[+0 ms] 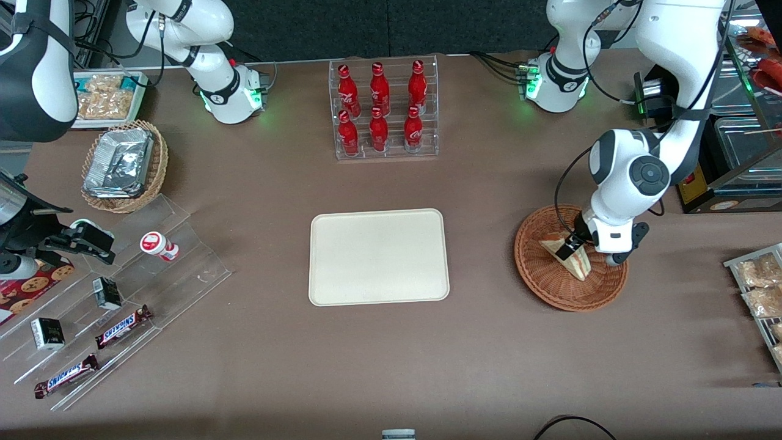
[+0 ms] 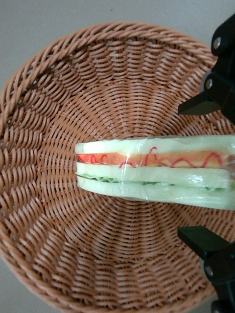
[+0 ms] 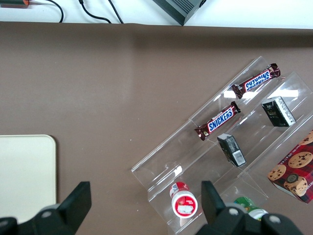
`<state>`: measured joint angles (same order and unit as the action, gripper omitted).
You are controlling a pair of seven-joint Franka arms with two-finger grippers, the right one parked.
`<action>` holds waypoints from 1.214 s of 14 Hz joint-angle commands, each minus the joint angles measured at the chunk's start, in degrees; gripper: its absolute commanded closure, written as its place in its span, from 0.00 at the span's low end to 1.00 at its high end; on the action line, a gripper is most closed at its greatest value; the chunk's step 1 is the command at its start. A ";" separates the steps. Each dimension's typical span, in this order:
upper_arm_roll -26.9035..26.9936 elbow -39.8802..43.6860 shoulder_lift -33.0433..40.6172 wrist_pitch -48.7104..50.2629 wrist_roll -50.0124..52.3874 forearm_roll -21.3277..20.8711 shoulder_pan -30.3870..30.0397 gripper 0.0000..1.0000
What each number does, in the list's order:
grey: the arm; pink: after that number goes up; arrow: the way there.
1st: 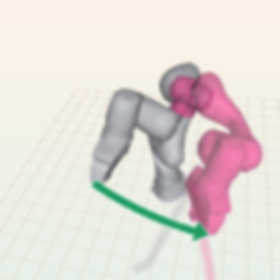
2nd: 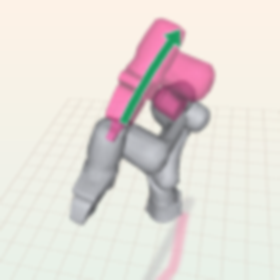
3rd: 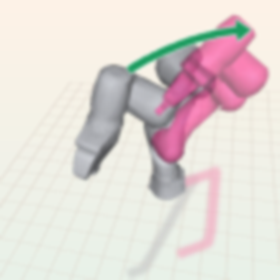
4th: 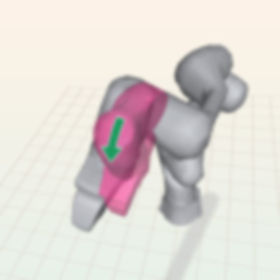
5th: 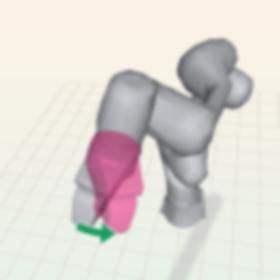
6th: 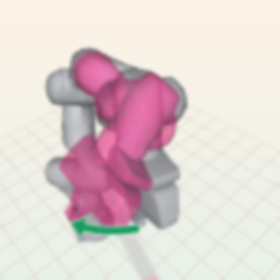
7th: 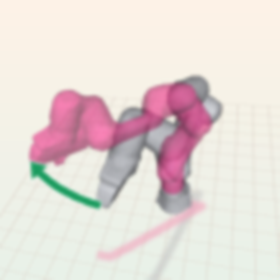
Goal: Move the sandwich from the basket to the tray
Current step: 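Lower the left gripper and close it on the sandwich's wrapped end, then lift the sandwich and carry it with the left gripper toward the cream tray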
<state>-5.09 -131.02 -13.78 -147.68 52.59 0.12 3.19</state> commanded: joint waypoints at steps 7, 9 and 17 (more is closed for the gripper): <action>0.17 -2.22 -0.12 -5.78 -0.20 -0.29 0.33 1.00; 0.00 -1.61 3.38 -2.81 -1.43 -0.47 0.68 1.00; -0.89 27.63 4.39 33.50 -1.35 -0.38 18.93 1.00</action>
<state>-6.56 -110.95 -5.53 -118.56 50.68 0.01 17.19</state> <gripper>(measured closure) 0.811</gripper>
